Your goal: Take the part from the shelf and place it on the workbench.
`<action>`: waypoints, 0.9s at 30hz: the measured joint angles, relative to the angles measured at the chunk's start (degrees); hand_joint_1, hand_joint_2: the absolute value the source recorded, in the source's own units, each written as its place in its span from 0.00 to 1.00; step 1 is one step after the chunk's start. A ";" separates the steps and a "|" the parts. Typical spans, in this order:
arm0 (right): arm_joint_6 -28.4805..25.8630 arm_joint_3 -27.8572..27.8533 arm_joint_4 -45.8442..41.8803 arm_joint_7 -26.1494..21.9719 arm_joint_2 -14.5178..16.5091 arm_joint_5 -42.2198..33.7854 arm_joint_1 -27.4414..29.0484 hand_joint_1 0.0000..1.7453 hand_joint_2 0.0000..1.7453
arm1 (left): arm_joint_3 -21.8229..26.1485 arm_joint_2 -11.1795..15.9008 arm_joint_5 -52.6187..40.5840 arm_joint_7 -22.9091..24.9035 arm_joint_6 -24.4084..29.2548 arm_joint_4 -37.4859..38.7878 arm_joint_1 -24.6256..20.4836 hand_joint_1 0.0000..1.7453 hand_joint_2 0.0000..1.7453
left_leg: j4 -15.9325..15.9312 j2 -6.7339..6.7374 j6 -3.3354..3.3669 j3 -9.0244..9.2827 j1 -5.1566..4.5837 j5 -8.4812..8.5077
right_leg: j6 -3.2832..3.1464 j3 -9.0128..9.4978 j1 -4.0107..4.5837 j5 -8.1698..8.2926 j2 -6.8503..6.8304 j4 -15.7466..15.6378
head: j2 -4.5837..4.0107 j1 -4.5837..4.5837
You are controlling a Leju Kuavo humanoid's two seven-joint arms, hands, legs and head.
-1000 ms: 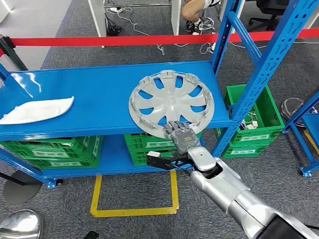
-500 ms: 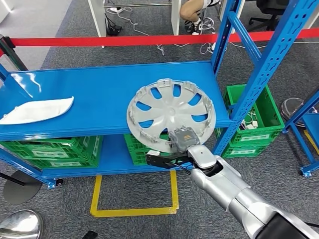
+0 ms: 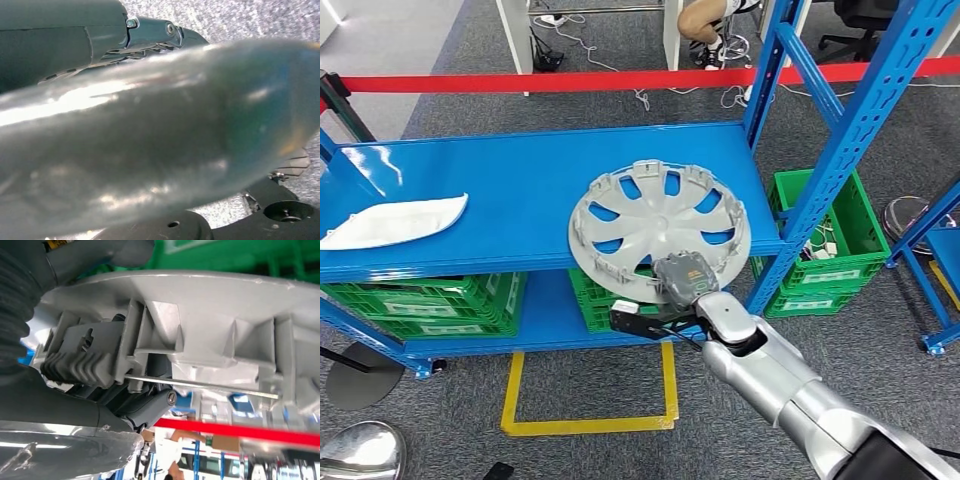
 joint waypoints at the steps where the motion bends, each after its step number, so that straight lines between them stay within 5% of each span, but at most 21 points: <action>1: -1.28 -0.50 -0.72 -1.05 0.00 -1.11 0.42 1.00 1.00 | 0.04 0.00 -0.14 -0.55 0.16 0.00 0.03 0.00 0.00 | 0.00 0.00 0.00 0.00 0.00 0.00 | 0.00 0.00 0.00 0.00 0.00 0.00 | 0.00 0.00; 11: -9.95 -8.31 -11.85 -9.62 -1.06 -11.08 7.66 1.00 1.00 | 0.57 -0.05 -0.29 -10.03 3.25 0.00 0.21 0.00 0.00 | 0.00 0.00 0.01 -0.04 0.00 -0.02 | 0.00 -0.04 0.00 -0.01 0.01 0.00 | 0.00 -0.01; 18: -11.54 -11.11 -15.63 -11.39 -1.92 -13.12 10.17 1.00 1.00 | 0.93 -0.06 -0.19 -12.21 3.51 0.00 0.22 0.00 0.00 | 0.00 0.01 0.01 -0.03 -0.01 -0.02 | 0.00 -0.05 -0.01 -0.01 0.01 -0.01 | 0.00 -0.01; 23: -15.29 -15.42 -20.54 -17.85 -2.34 -22.18 14.18 1.00 1.00 | 1.30 -0.31 0.11 -18.17 5.31 0.00 0.23 0.00 0.00 | 0.00 0.00 0.01 -0.05 0.00 -0.02 | 0.00 -0.05 -0.01 -0.02 -0.01 -0.01 | 0.00 -0.01; 27: -12.85 -19.80 -24.66 -22.15 -2.58 -32.49 17.55 1.00 1.00 | 1.75 -0.52 0.06 -19.79 6.08 0.00 0.19 0.00 0.00 | 0.00 0.01 0.00 -0.05 0.00 -0.06 | 0.00 -0.06 -0.01 -0.03 0.03 -0.01 | 0.00 0.00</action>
